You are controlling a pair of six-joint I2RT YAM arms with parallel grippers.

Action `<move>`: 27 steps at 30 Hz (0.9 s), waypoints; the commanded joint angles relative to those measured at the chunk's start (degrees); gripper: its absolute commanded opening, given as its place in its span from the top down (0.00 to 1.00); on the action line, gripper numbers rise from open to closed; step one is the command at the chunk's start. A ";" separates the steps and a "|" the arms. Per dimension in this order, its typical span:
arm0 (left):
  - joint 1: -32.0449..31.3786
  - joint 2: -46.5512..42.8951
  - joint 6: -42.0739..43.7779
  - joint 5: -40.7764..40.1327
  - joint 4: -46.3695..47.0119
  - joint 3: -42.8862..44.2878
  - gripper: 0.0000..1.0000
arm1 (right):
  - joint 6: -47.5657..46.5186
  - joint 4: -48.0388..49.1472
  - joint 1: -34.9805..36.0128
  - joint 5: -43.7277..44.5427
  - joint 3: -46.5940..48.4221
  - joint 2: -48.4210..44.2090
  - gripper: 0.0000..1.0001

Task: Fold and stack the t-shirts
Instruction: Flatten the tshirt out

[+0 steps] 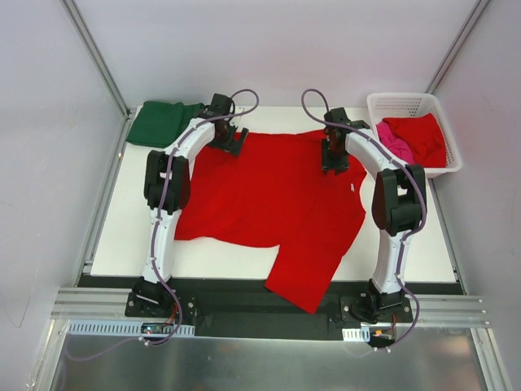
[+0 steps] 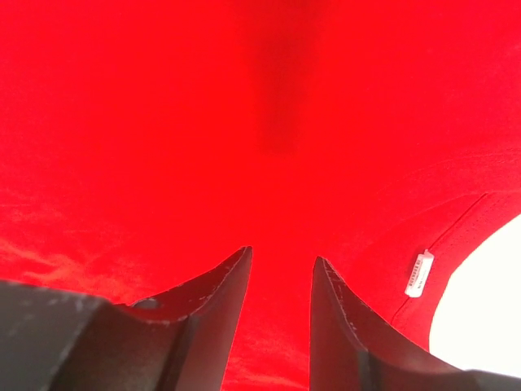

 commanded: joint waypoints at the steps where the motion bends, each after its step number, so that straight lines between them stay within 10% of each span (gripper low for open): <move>1: 1.02 2.37 0.41 -1.50 -2.96 4.59 0.01 | -0.97 -1.71 -0.69 -2.04 0.15 -0.40 0.60; 27: 8.23 8.80 -3.28 3.33 -8.68 13.39 0.07 | 0.00 -1.28 -1.66 -9.24 -2.83 -6.20 0.57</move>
